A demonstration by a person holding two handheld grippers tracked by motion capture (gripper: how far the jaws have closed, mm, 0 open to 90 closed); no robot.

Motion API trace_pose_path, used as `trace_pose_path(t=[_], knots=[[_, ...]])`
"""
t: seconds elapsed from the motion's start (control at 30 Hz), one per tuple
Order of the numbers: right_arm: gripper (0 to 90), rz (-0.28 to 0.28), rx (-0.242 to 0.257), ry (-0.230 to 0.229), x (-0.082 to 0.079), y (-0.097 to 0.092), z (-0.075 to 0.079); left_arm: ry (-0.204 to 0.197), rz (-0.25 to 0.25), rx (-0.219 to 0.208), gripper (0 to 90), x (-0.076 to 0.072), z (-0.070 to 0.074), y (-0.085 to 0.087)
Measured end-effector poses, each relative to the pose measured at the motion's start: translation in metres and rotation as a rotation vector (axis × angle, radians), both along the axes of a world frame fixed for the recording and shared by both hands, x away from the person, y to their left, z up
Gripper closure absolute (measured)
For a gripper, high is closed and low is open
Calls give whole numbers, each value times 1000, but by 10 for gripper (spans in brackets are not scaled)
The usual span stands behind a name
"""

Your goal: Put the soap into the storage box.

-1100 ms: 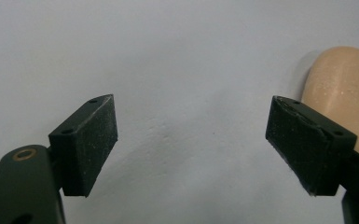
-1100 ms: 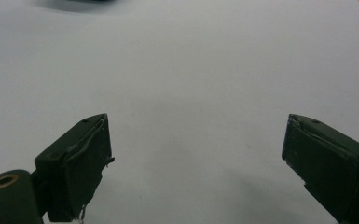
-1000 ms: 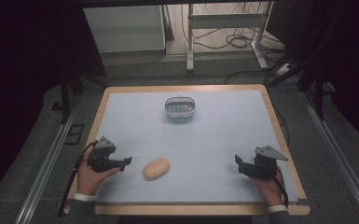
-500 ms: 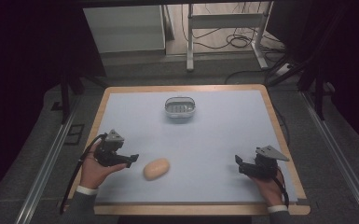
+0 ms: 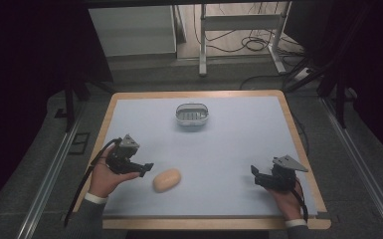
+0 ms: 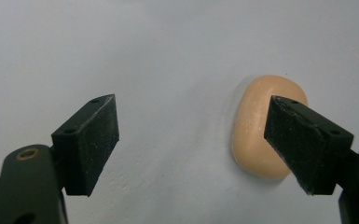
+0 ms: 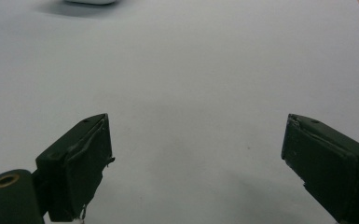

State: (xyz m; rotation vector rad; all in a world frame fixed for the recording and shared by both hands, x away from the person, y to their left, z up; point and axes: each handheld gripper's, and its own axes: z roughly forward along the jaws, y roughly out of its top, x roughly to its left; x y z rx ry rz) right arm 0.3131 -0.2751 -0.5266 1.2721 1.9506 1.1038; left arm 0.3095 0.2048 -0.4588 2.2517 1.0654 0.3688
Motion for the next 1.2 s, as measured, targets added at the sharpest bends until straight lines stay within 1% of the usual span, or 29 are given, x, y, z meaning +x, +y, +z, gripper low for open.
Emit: trace_pose_path(t=[0.2, 0.27, 0.43, 0.47, 0.5, 0.53, 0.57, 0.63, 0.7, 0.77, 0.87, 0.93, 1.03, 1.2], knots=[[85, -3, 0, -1, 0, 0, 0, 10, -22, 10, 180, 0, -1, -7], [84, -3, 0, 0, 0, 0, 0, 24, -38, 3, 181, 0, -3, -10], [84, -9, -1, 1, 0, 0, 0, 37, -56, 2, 179, 1, -8, -18], [84, -14, -4, -2, 0, 0, 0, 49, -76, -3, 176, 0, -11, -21], [84, -14, -4, -2, 0, 0, 0, 49, -76, -3, 175, 0, -11, -21], [84, -16, -4, -2, 0, 0, 0, 53, -81, 0, 174, 0, -12, -24], [84, -16, -4, -2, 0, 0, 0, 54, -85, 13, 174, 1, -13, -26], [84, -15, -5, -2, 0, 0, 0, 60, -91, 16, 173, 1, -14, -30], [84, -15, -8, -2, 0, 1, 0, 67, -105, 30, 172, 1, -15, -34], [85, -16, -8, -2, 0, 1, 0, 74, -116, 35, 172, 1, -17, -39], [84, -16, -10, -3, 0, 1, 0, 88, -140, 55, 168, 1, -22, -49], [84, -17, -10, -4, 0, 1, 0, 96, -152, 50, 168, 0, -24, -53], [84, -17, -8, -4, 0, 1, 0, 107, -162, 67, 166, 0, -29, -58], [84, -17, -15, -2, 0, 1, 0, 116, -168, 69, 166, 0, -33, -61]])
